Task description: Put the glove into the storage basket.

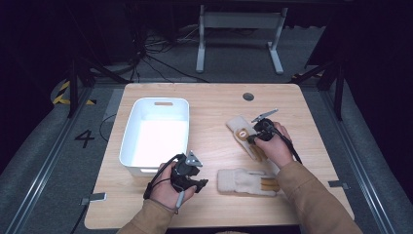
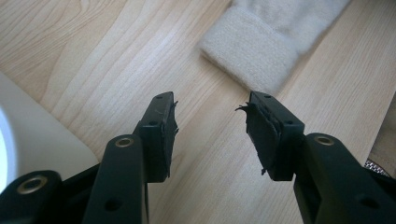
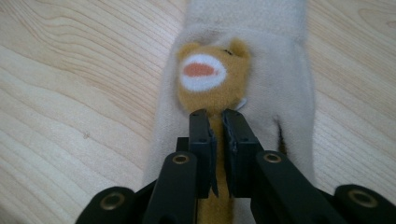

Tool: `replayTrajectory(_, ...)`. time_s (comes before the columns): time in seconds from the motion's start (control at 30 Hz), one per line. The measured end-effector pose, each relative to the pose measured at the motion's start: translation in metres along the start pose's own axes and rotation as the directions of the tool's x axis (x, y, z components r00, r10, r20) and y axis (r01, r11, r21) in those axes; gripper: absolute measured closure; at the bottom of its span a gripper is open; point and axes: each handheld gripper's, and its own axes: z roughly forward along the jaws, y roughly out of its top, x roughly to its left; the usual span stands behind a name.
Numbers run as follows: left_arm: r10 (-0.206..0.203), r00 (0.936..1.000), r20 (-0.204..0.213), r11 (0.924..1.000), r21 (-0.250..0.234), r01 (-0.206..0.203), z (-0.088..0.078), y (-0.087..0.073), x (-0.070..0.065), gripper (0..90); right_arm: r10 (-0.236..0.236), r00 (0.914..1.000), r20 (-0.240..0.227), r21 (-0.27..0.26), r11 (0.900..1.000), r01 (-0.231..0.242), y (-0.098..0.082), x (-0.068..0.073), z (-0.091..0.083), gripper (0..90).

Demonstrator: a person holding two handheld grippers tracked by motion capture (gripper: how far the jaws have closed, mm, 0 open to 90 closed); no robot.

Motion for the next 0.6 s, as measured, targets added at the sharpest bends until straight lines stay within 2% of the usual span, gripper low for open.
replayTrajectory(0.2, 0.003, 1.0, 0.001, 1.0, -0.002, -0.003, 0.0, 0.001, 0.0, 53.2, -0.004, 1.0, 0.005, -0.024, 1.0, 0.004, 0.0, 0.0, -0.007, 85.0)
replayTrajectory(0.6, 0.023, 0.9996, 0.015, 0.9997, -0.002, -0.023, 0.004, 0.007, -0.002, 53.2, -0.043, 0.9991, 0.001, -0.09, 0.995, 0.043, -0.002, 0.003, -0.043, 85.4)
